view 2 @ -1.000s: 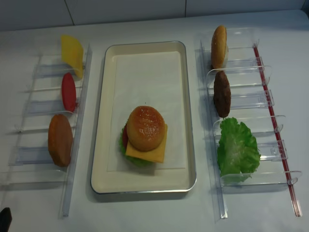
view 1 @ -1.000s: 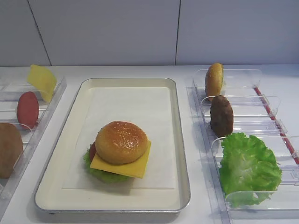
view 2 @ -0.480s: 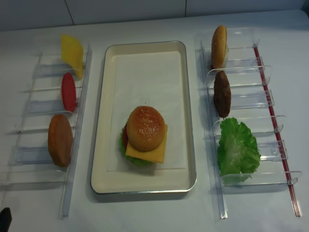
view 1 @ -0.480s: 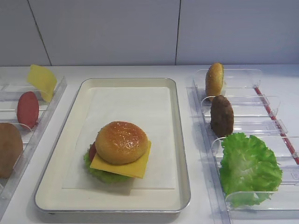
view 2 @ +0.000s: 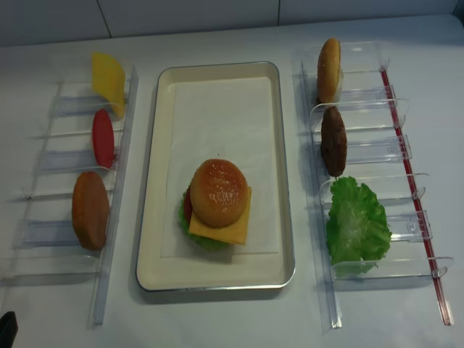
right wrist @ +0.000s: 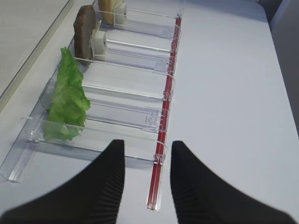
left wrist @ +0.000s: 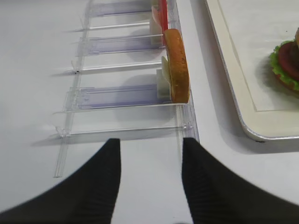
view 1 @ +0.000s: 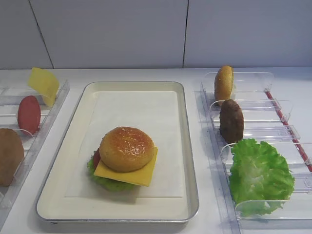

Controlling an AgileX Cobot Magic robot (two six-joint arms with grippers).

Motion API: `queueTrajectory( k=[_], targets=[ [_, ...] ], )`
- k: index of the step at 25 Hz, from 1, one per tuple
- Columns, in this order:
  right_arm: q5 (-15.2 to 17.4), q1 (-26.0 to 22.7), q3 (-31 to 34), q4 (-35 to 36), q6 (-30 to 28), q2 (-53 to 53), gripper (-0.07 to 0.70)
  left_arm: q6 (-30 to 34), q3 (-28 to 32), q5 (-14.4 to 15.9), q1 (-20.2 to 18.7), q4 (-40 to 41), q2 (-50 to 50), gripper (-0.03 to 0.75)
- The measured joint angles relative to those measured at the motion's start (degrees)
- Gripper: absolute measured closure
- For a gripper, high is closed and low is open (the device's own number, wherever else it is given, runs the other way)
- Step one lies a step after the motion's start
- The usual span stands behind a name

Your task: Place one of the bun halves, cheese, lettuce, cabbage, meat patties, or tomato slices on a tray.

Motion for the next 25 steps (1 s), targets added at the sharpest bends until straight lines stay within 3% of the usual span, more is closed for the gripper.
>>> queueTrajectory(
  k=[25],
  targets=[
    [0.0, 0.0, 0.0, 0.0, 0.1, 0.0, 0.344, 0.0, 0.0, 0.0, 0.0, 0.0, 0.0, 0.39]
  ],
)
